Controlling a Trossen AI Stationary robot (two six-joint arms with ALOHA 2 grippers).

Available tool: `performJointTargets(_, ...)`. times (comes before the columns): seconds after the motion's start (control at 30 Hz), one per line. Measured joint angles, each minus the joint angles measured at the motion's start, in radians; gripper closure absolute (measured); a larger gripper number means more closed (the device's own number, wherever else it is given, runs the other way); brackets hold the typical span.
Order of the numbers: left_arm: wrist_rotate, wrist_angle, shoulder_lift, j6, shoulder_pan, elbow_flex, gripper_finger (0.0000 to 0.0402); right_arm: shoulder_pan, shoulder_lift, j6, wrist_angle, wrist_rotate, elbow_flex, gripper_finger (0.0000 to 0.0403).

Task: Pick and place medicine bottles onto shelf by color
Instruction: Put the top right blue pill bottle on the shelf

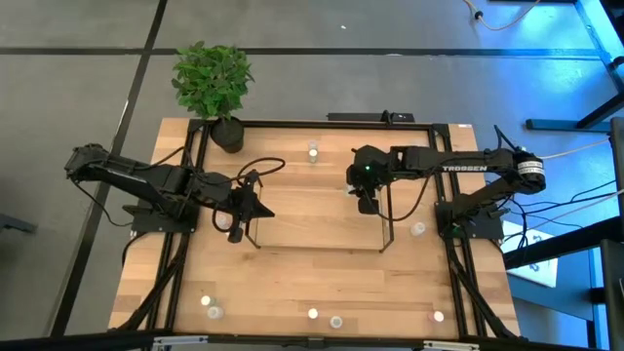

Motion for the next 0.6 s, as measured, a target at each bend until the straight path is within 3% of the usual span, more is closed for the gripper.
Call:
performJointTargets(0.4,0.0,0.0,0.0,0.0,0.0,0.0,0.0401,0.001,0.012,-0.005,0.003,0.063,-0.025,0.0279)
performJointTargets(0.6,0.0,0.001,0.0,0.0,0.0,0.0,0.0401,0.003,0.032,-0.006,0.01,0.029,-0.026,0.0279)
